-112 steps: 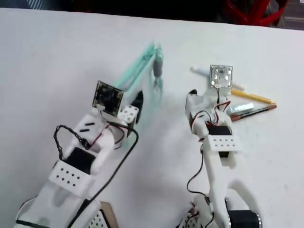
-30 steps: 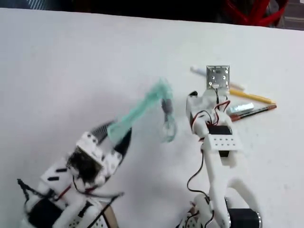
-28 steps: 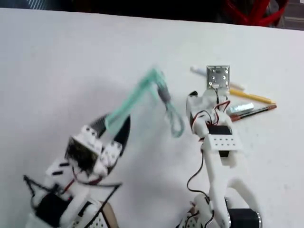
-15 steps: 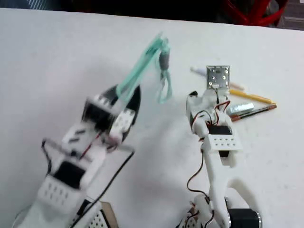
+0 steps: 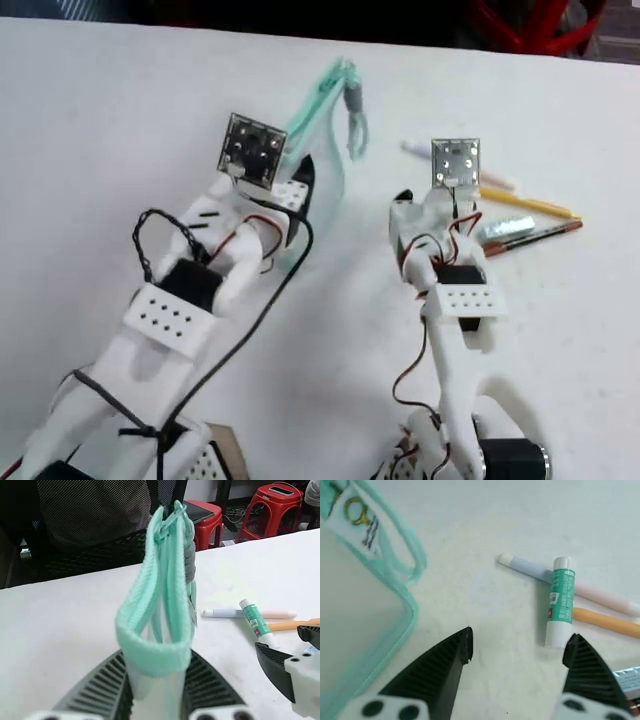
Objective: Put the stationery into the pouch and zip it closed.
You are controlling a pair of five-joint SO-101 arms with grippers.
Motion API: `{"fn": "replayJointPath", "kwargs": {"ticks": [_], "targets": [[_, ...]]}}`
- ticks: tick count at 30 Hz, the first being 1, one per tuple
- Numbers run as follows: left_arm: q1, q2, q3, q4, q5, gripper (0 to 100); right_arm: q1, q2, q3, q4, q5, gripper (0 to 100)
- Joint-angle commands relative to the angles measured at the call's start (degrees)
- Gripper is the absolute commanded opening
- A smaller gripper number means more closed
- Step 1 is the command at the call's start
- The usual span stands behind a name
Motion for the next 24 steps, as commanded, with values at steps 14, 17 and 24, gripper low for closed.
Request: {"fn": "replayJointPath", "kwargs": {"ticks": [14, 17, 24], "targets": [[4.00, -11.56, 2.64, 16.00, 0.53, 18, 0.48, -0.31, -0.26, -1.10, 0.62, 28.3], [2.15, -14.73, 5.63, 15.56, 0.70, 18, 2.15, -0.31, -0.62, -1.10, 0.35, 28.3], [1.10, -23.60, 10.64, 15.65, 0.70, 18, 8.48, 1.80, -6.77, 3.91, -3.96, 28.3]]}}
